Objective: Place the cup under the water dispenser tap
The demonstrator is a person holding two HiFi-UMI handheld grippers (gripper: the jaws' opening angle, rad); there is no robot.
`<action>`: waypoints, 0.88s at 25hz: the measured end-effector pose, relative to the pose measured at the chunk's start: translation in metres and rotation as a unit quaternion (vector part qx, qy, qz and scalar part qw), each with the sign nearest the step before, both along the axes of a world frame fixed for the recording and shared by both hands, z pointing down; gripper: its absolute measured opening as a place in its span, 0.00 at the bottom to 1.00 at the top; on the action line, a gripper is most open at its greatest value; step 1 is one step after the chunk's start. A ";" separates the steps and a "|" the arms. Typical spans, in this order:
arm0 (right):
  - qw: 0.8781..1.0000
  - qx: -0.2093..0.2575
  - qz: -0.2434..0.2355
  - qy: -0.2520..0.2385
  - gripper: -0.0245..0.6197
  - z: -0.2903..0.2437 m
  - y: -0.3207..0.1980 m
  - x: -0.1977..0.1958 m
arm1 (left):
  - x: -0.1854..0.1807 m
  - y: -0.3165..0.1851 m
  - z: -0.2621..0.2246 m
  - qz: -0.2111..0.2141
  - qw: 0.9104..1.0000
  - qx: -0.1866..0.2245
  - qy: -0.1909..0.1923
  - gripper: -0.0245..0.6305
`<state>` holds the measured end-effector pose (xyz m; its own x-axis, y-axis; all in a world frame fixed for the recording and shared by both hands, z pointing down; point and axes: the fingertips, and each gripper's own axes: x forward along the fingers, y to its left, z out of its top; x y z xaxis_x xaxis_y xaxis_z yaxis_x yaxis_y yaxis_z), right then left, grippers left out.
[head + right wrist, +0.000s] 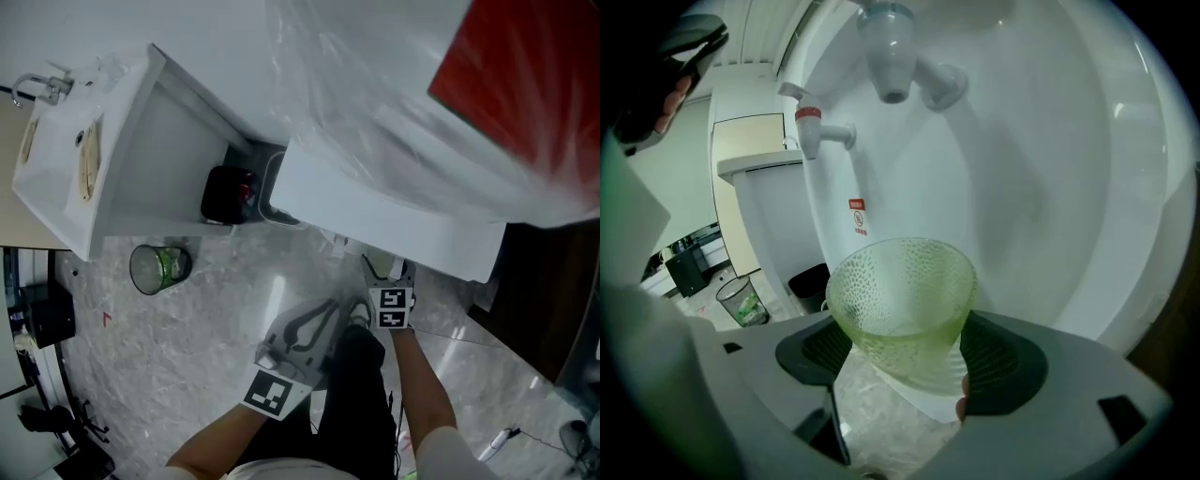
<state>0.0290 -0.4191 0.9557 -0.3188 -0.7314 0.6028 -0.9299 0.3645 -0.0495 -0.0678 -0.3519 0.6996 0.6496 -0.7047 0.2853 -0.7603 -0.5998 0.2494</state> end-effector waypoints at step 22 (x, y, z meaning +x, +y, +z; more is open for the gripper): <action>0.999 -0.041 0.016 -0.029 0.58 -0.118 0.067 0.011 | 0.011 0.024 -0.082 0.023 1.000 0.011 -0.007 0.08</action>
